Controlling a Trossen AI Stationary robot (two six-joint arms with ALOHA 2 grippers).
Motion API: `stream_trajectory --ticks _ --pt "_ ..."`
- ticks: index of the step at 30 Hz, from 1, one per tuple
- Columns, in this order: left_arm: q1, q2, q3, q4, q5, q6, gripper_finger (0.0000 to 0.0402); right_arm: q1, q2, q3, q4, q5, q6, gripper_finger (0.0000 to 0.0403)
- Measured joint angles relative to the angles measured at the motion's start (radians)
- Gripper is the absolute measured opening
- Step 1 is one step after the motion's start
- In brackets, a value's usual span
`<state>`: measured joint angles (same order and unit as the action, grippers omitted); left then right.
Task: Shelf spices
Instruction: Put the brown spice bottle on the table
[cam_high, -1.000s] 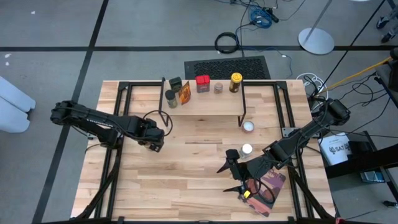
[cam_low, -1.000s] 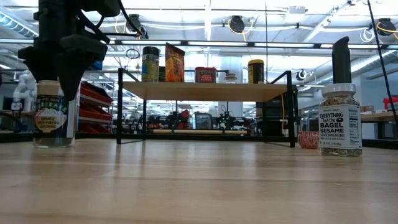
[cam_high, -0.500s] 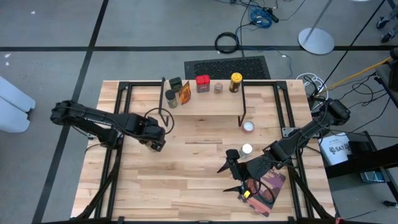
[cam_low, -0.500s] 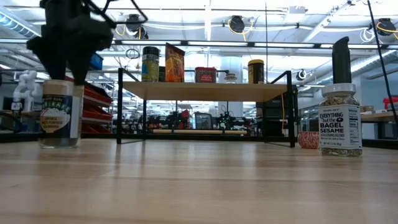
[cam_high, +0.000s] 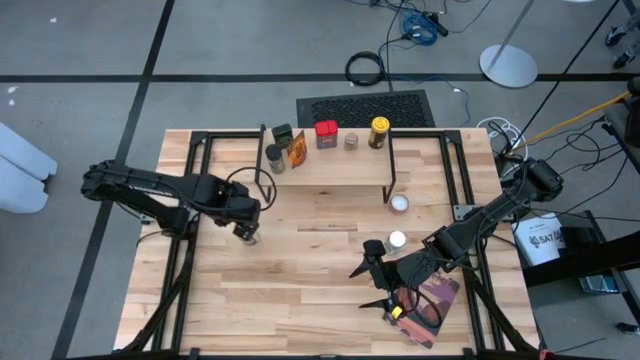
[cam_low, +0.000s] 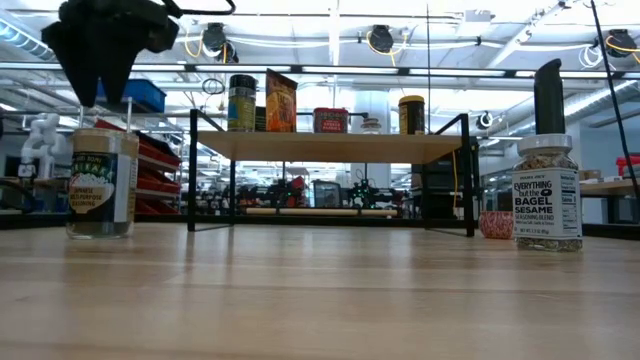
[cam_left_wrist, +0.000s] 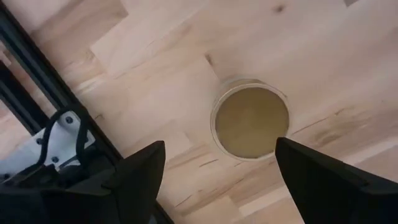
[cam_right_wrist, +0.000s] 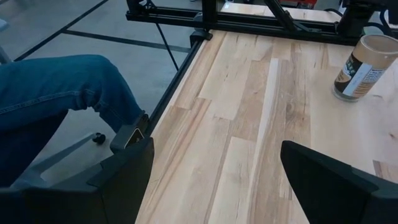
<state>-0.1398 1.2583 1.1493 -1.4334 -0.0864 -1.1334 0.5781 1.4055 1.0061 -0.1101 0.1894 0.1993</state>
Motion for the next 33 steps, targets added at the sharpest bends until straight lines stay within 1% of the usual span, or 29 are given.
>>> stream_trajectory --ticks 3,6,8,12,16,19,21,23,25,29,33 --pt "0.0 0.0 0.034 0.005 -0.001 0.045 0.0315 0.0 0.0 0.0 0.0 0.002 0.001 0.0338" --pt "-0.006 0.0 0.074 0.004 -0.038 0.067 0.0315 0.0 0.0 0.0 0.002 0.043 0.006 0.0338" --pt "-0.019 0.0 0.111 -0.011 -0.097 0.076 0.0315 -0.001 -0.001 0.0 0.016 0.052 0.02 0.0338" --pt "-0.055 0.0 0.196 -0.022 -0.273 0.107 0.0315 -0.011 -0.006 0.022 0.004 0.071 0.025 0.0338" --pt "-0.083 0.0 0.279 -0.019 -0.383 0.167 0.0315 -0.032 -0.006 0.119 -0.109 0.137 0.002 0.0338" --pt "-0.104 -0.001 0.319 -0.014 -0.471 0.2 0.0313 -0.049 -0.006 0.215 -0.25 0.202 -0.029 0.0338" --pt "-0.121 0.0 0.334 -0.014 -0.532 0.233 0.0302 -0.058 -0.007 0.277 -0.34 0.254 -0.046 0.0338" --pt "-0.132 0.0 0.343 -0.015 -0.549 0.267 0.0278 -0.073 -0.007 0.329 -0.434 0.304 -0.055 0.0338" --pt "-0.14 0.0 0.347 -0.012 -0.554 0.304 0.0242 -0.091 -0.007 0.379 -0.53 0.348 -0.067 0.0338" --pt "-0.151 -0.001 0.347 -0.012 -0.632 0.354 0.0145 -0.142 -0.012 0.462 -0.678 0.408 -0.114 0.0338" --pt "-0.151 -0.018 0.347 -0.013 -0.714 0.365 0.0046 -0.213 -0.054 0.525 -0.787 0.408 -0.145 0.0338"
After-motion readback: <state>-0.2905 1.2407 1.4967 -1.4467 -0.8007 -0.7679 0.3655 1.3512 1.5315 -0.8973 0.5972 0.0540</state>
